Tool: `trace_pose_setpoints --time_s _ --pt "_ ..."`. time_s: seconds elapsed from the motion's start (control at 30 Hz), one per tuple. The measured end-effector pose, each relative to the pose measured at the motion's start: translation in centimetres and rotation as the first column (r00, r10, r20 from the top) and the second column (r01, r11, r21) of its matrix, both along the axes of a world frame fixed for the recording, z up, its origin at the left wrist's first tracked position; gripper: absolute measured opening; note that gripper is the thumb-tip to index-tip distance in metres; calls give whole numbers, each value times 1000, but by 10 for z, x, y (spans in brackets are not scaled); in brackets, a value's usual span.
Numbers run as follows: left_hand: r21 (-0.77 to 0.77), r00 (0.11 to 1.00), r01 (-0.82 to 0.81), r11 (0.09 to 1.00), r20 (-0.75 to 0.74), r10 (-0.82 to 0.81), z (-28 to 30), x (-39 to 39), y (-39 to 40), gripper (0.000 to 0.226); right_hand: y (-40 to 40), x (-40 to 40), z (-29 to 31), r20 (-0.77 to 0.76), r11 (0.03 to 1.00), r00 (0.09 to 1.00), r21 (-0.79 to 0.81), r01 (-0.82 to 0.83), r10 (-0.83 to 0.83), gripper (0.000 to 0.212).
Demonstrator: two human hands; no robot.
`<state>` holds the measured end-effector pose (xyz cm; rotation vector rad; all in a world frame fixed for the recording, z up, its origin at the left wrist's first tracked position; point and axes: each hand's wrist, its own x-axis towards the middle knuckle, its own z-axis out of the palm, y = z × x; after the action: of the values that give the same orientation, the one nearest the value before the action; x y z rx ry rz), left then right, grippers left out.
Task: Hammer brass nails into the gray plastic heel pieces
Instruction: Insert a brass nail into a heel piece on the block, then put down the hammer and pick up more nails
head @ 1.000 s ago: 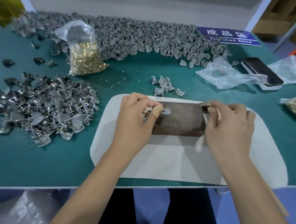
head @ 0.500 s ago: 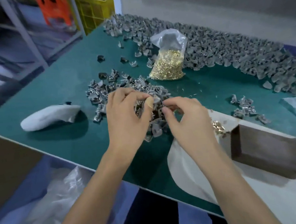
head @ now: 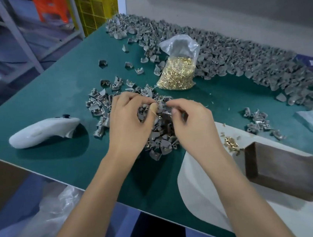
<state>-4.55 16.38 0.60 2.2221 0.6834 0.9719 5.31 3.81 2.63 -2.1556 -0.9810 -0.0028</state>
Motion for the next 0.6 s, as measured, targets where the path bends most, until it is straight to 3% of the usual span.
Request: trace_pose_setpoints --time_s 0.07,0.17,0.33,0.43,0.6 --pt "48 999 24 999 41 -26 8 1 -8 12 -21 13 4 -7 997 998 45 66 -66 25" --pt "26 973 227 974 46 -228 20 11 -31 7 -64 38 9 22 981 983 65 183 -185 18" --pt "-23 837 524 852 -174 -519 14 46 -68 7 -133 74 6 41 929 939 -138 345 -342 15" --pt "-83 774 566 820 -289 -564 5 67 -83 9 -163 79 -1 9 904 924 -202 376 -383 15" --pt "-47 721 553 832 -473 -506 2 97 -94 25 -176 70 -6 -27 929 934 -112 352 -357 16"
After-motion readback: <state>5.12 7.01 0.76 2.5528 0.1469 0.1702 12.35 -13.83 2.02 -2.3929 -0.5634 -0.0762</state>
